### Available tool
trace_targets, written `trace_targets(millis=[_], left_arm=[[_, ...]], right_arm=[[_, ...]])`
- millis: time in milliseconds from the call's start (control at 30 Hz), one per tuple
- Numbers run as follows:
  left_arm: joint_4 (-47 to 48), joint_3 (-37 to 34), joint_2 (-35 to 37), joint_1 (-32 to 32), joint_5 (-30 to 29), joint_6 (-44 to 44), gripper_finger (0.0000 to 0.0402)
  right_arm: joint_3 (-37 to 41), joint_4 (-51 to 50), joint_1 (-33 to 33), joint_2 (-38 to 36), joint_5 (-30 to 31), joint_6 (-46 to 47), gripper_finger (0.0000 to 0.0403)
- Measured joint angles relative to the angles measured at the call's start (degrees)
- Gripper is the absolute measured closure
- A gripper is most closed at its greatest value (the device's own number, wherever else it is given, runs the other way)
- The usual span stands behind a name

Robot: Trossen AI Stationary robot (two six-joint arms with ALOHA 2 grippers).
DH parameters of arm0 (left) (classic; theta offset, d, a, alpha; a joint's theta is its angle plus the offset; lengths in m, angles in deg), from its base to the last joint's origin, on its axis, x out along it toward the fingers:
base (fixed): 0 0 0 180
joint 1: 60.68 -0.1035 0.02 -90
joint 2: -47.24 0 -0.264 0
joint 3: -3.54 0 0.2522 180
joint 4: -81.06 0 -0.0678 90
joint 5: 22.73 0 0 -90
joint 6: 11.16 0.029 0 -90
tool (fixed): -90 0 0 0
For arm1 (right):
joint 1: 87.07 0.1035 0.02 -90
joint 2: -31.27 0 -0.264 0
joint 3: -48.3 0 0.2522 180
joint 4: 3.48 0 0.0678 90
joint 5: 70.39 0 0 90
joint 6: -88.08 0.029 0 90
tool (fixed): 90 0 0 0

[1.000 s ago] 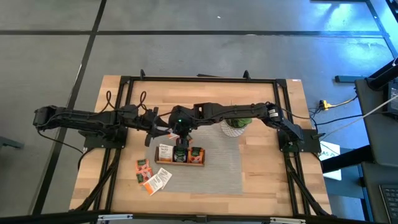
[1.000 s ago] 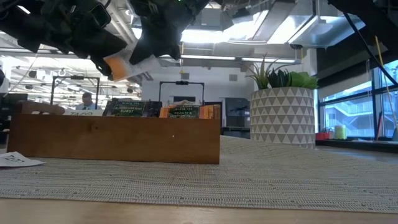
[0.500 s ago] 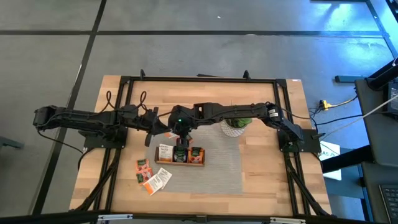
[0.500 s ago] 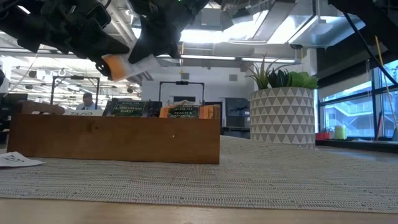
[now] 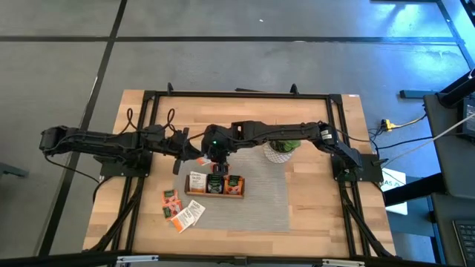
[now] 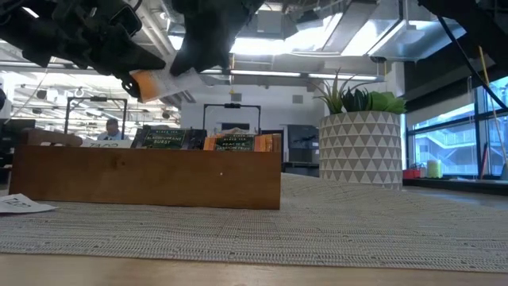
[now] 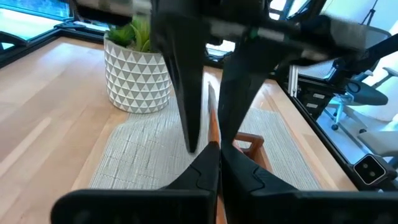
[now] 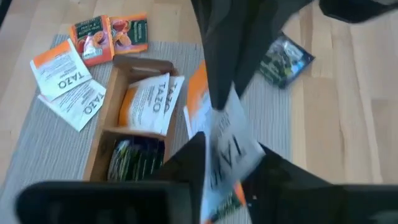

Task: Pick & Place Tea
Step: Put the white tea bag into the left section of the wooden organizer

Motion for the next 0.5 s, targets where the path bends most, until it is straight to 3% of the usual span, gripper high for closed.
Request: trace_targets(millis=[133,267,367,500], left_arm=[[0.81,0.00,0.16,0.00,0.01,-0.12,0.0399],[1.73,-1.06,2.84,0.00,-0.04,-0.88,0.0399],[-1.00,-3.83,6.98,0.00,-0.57,-1.42,0.0399],[-10.22,-10.22,14.11,0.19,-3.14,-1.52,0.0399]], right_arm=[[-2.75,-6.23,0.02,-0.46,1.57,0.52,0.0278],[-0.77,-9.48,0.06,-2.84,5.62,1.17,0.0264],[3.23,-7.58,0.17,-5.27,8.03,1.95,0.0263],[12.81,3.96,0.52,-10.93,8.16,1.90,0.0262]])
